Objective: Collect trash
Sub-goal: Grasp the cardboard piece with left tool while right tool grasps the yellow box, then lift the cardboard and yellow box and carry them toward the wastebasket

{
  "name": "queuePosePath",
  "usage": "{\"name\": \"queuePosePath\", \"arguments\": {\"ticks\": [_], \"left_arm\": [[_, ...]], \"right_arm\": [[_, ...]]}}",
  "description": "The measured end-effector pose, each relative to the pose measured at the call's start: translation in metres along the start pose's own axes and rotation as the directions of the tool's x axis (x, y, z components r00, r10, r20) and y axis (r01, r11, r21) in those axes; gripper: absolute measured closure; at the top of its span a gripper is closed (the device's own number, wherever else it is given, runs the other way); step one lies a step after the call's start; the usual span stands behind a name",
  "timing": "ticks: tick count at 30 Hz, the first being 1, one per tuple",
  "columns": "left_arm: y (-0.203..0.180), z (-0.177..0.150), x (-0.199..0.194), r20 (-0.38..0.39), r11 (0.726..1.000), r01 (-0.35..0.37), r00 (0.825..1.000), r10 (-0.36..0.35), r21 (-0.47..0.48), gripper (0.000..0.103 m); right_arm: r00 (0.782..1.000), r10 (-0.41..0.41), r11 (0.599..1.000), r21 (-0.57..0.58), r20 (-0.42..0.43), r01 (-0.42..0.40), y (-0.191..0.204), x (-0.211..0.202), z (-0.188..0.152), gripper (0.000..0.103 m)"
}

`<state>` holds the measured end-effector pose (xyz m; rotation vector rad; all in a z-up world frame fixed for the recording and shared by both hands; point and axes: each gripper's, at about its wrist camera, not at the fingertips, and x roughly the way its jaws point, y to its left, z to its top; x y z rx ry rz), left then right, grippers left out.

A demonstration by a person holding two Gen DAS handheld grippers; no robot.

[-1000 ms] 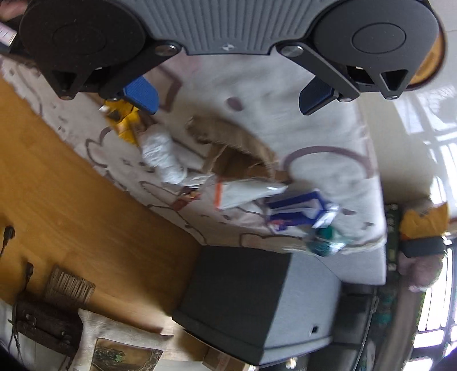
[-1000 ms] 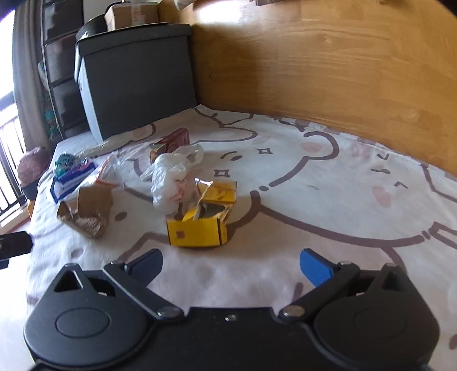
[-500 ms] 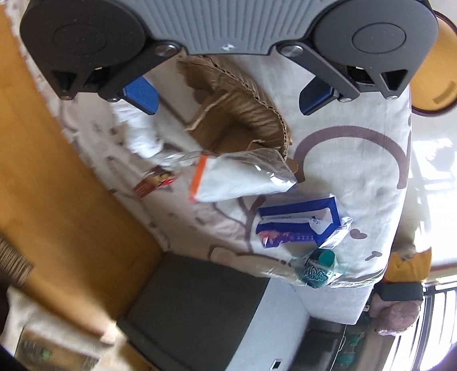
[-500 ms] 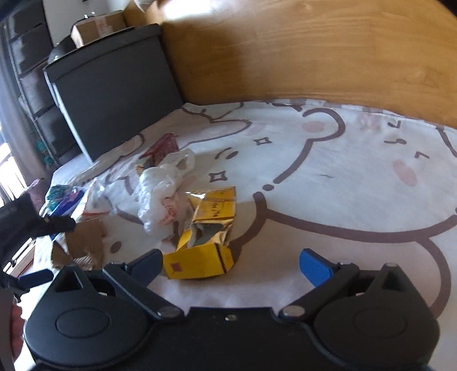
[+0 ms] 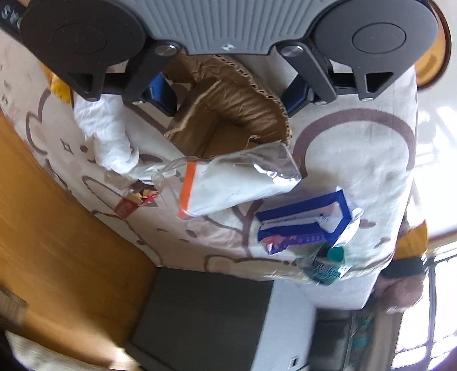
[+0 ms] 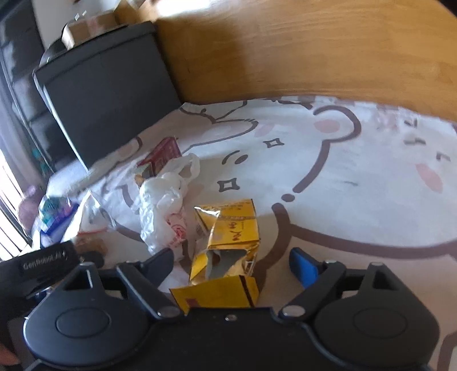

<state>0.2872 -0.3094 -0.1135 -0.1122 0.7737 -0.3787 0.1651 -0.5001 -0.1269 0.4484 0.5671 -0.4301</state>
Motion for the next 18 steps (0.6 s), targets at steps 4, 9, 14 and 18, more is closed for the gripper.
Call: {"name": "queuePosePath", "arguments": {"ticks": [4,9,14,18], "left_arm": [[0.005,-0.004,-0.005,0.004,0.999,0.025,1.000,-0.025,0.024,0.033],[0.010,-0.016,-0.022,-0.004,0.995,0.082,0.997,-0.082,0.056,0.036],[0.013,-0.038,-0.049,-0.008,0.986,0.141,0.990,-0.141,0.087,0.040],[0.017,-0.052,-0.068,-0.007,0.982,0.169,0.986,-0.169,0.089,0.042]], "right_arm": [[0.999,-0.030,0.996,-0.090,-0.014,0.029,0.008,0.002,-0.003,0.030],[0.999,-0.010,0.989,-0.149,-0.033,0.005,0.008,-0.009,-0.008,0.051],[0.999,0.015,0.987,-0.159,-0.032,-0.020,0.005,-0.030,-0.023,0.053],[0.999,0.023,0.989,-0.147,-0.037,-0.029,0.003,-0.048,-0.036,0.053]]}}
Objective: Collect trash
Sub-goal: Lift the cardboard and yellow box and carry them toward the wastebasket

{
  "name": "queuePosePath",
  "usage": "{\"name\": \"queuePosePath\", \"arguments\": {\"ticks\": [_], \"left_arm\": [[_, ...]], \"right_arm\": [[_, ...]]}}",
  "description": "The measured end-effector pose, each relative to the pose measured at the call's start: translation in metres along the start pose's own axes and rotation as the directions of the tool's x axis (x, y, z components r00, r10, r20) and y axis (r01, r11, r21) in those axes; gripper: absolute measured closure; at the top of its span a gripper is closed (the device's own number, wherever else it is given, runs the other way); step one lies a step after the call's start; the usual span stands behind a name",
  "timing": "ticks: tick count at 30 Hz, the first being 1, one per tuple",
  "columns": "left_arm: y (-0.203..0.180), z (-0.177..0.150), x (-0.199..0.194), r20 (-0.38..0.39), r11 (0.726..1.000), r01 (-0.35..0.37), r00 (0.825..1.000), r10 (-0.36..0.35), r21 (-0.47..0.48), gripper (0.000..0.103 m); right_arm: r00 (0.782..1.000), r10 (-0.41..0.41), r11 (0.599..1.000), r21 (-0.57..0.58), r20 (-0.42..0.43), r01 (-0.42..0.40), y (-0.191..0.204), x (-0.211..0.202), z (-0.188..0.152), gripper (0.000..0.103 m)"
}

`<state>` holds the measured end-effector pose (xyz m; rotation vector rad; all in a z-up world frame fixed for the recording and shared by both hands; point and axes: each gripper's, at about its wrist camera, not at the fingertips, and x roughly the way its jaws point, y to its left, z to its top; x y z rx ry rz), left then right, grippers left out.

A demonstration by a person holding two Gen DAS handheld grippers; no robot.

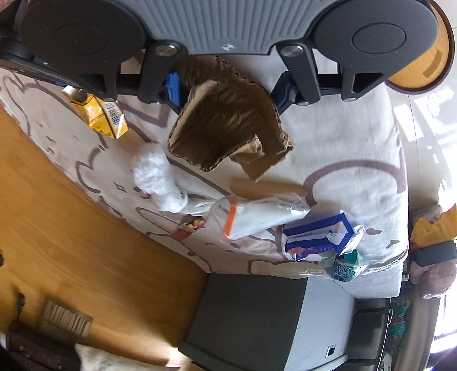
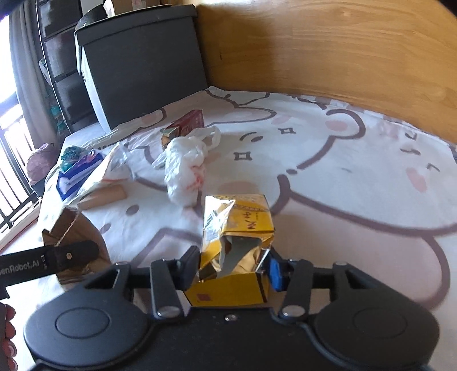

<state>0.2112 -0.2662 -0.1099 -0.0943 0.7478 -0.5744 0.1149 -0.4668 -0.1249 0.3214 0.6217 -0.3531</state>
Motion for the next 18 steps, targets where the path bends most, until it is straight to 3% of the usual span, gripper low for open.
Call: {"name": "queuePosePath", "arguments": {"ticks": [13,18], "left_arm": [[-0.009,-0.023,-0.049,0.014,0.995,0.095,0.995,-0.096,0.025,0.043],[-0.008,-0.030,-0.069,0.030,0.995,0.092,0.995,-0.093,0.023,0.043]], "right_arm": [[0.999,0.027,0.999,-0.020,0.028,-0.026,0.004,-0.053,-0.016,0.054],[0.999,0.028,0.999,-0.030,0.036,-0.027,0.006,-0.066,-0.019,0.054]]}}
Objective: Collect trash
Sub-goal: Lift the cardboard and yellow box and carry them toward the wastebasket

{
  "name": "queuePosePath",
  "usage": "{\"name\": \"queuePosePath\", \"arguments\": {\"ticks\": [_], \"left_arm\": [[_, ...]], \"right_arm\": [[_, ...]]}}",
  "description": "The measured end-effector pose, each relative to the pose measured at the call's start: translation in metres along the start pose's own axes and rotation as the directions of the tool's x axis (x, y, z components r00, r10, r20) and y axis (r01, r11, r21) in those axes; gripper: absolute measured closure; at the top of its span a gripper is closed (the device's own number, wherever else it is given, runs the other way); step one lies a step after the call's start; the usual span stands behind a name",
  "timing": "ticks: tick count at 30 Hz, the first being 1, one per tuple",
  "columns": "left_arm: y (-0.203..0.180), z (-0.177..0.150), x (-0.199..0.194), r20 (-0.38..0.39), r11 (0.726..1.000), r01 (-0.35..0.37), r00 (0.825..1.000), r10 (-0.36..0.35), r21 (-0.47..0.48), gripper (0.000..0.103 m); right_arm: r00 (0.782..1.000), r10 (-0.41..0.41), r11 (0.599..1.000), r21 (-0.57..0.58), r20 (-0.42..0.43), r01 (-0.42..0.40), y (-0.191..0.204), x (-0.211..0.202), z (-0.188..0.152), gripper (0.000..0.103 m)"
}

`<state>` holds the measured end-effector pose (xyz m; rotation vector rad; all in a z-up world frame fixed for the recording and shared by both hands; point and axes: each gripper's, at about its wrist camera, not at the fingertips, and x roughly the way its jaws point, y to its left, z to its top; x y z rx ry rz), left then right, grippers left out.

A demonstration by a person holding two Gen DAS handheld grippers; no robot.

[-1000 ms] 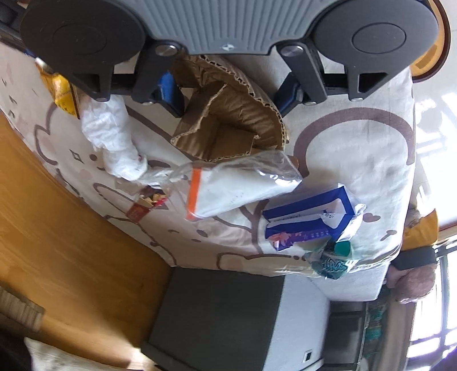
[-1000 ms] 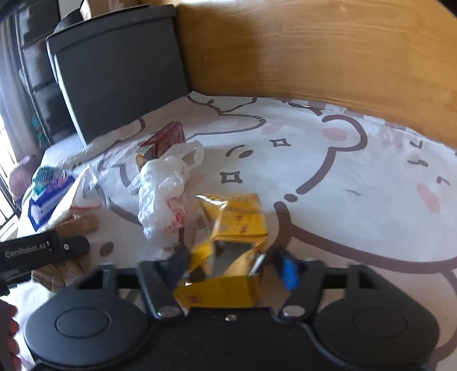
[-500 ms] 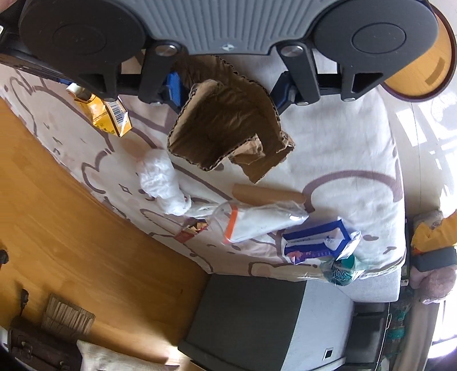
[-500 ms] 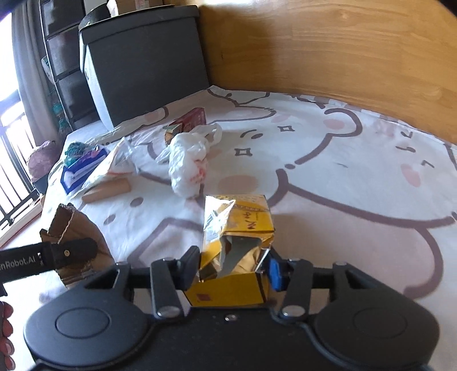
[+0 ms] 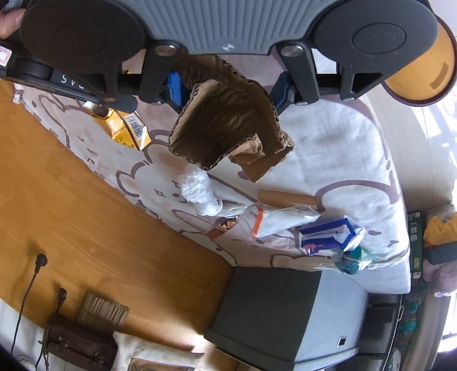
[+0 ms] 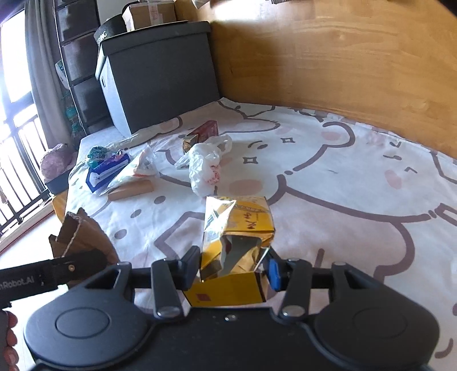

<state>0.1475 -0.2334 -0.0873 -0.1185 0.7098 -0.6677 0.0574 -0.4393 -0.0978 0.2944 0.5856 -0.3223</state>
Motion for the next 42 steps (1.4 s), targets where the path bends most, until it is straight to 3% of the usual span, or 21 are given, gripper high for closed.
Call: {"name": "queuePosePath", "arguments": {"ticks": [12,21,35,42], "left_arm": [[0.016,0.001,-0.041,0.061,0.996,-0.086,0.994,0.086,-0.005,0.043],[0.050,0.004,-0.066,0.095,0.986,-0.161,0.982,0.164,-0.031,0.043],[0.125,-0.003,-0.099,0.114,0.952,-0.274,0.950,0.290,-0.139,0.044],[0.165,-0.013,-0.108,0.099,0.918,-0.339,0.926,0.364,-0.204,0.044]], "right_arm": [[0.999,0.006,0.998,-0.059,0.033,-0.004,0.025,-0.025,0.004,0.054],[0.999,0.034,0.994,-0.109,0.032,-0.031,0.061,-0.026,0.002,0.055],[0.991,0.130,0.974,-0.187,-0.013,-0.131,0.139,-0.004,-0.007,0.055],[0.977,0.208,0.945,-0.247,-0.054,-0.215,0.189,0.013,-0.014,0.055]]}}
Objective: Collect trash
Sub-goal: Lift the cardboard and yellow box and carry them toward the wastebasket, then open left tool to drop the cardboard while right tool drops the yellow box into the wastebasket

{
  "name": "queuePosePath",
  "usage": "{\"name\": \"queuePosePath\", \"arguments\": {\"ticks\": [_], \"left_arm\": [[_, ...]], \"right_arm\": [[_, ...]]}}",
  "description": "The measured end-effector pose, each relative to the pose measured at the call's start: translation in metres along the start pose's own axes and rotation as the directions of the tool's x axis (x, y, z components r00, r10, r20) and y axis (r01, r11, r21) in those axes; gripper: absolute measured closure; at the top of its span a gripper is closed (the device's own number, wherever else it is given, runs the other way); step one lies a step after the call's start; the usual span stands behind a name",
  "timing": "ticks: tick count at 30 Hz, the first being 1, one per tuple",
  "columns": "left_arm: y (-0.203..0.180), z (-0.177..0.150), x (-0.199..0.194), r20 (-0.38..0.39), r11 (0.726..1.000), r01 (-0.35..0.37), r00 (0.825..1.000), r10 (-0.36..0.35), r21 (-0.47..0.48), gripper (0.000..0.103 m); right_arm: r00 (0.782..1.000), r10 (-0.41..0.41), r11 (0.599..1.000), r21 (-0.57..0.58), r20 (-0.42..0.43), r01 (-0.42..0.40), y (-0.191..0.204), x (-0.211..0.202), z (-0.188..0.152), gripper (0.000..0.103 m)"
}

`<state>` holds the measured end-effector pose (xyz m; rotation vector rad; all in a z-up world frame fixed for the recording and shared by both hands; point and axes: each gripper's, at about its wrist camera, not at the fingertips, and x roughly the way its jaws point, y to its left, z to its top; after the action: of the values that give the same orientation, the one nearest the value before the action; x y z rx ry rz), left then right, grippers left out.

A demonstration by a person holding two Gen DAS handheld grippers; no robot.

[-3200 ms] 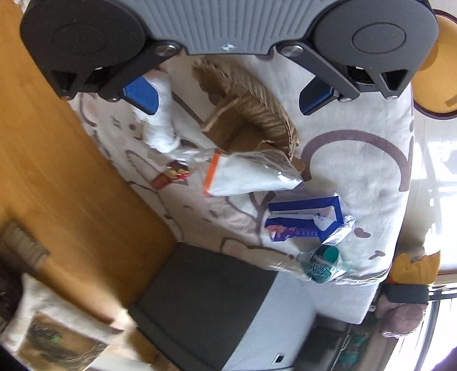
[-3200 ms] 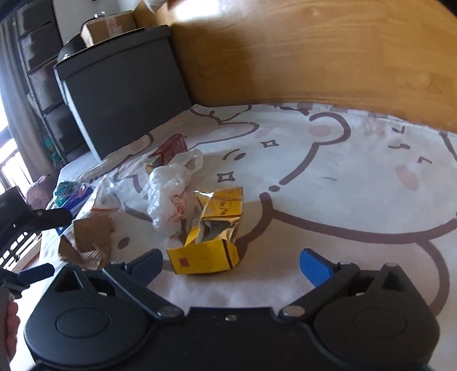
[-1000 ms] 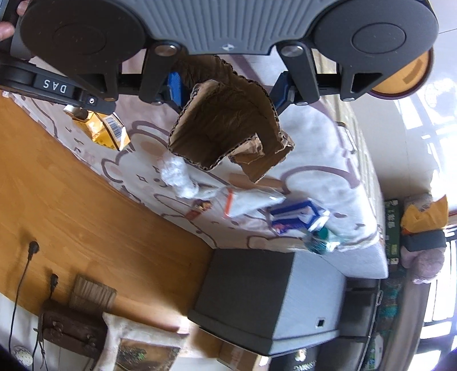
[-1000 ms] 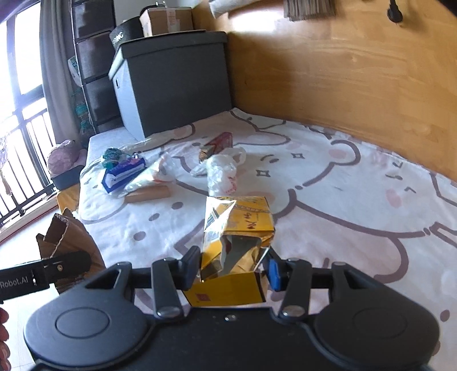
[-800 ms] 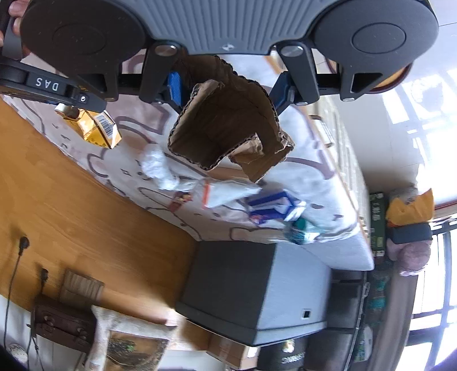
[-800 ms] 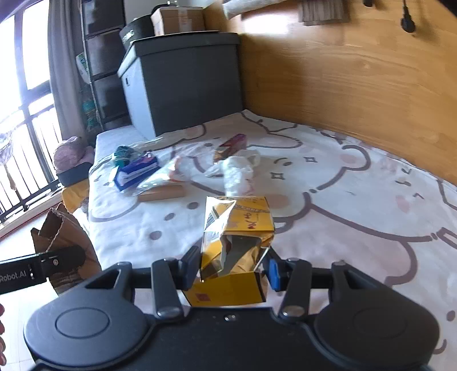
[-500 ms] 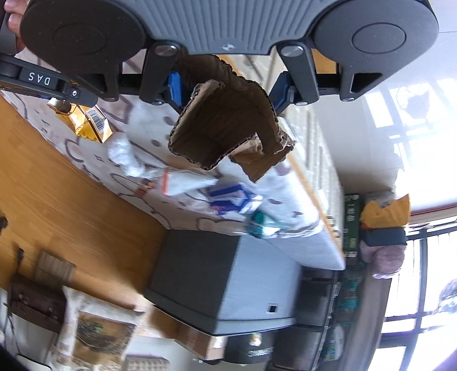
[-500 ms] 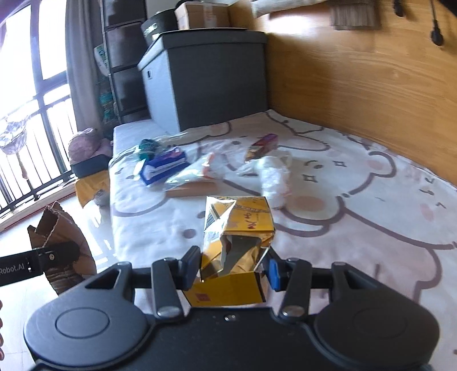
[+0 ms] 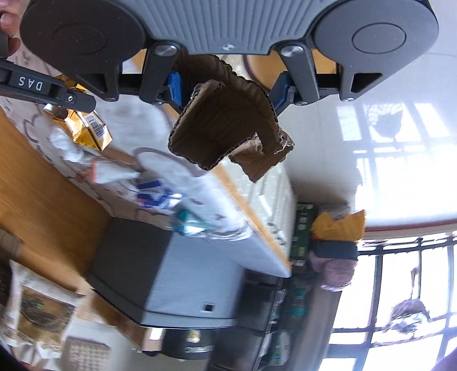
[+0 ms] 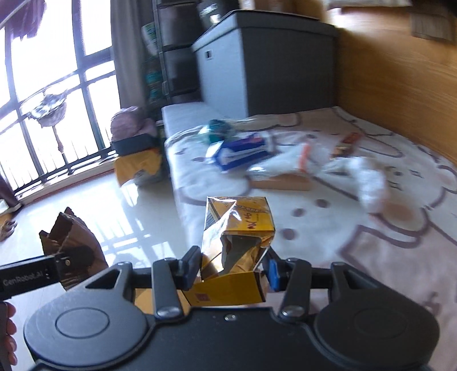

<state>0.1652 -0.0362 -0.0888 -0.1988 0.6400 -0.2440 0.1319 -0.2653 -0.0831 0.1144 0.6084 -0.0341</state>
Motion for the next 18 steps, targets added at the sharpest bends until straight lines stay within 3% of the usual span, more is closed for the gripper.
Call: {"name": "queuePosePath", "arguments": {"ticks": [10,18], "left_arm": [[0.071,-0.010,0.018,-0.056,0.990,-0.109,0.993,0.104,-0.094,0.044],[0.113,-0.025,0.050,-0.131,0.976,-0.151,0.983,0.131,-0.154,0.044]], "right_arm": [[0.994,0.077,0.992,-0.098,-0.074,-0.084,0.065,0.047,-0.007,0.055],[0.978,0.108,0.977,-0.163,-0.179,-0.138,0.101,0.091,-0.030,0.055]]}}
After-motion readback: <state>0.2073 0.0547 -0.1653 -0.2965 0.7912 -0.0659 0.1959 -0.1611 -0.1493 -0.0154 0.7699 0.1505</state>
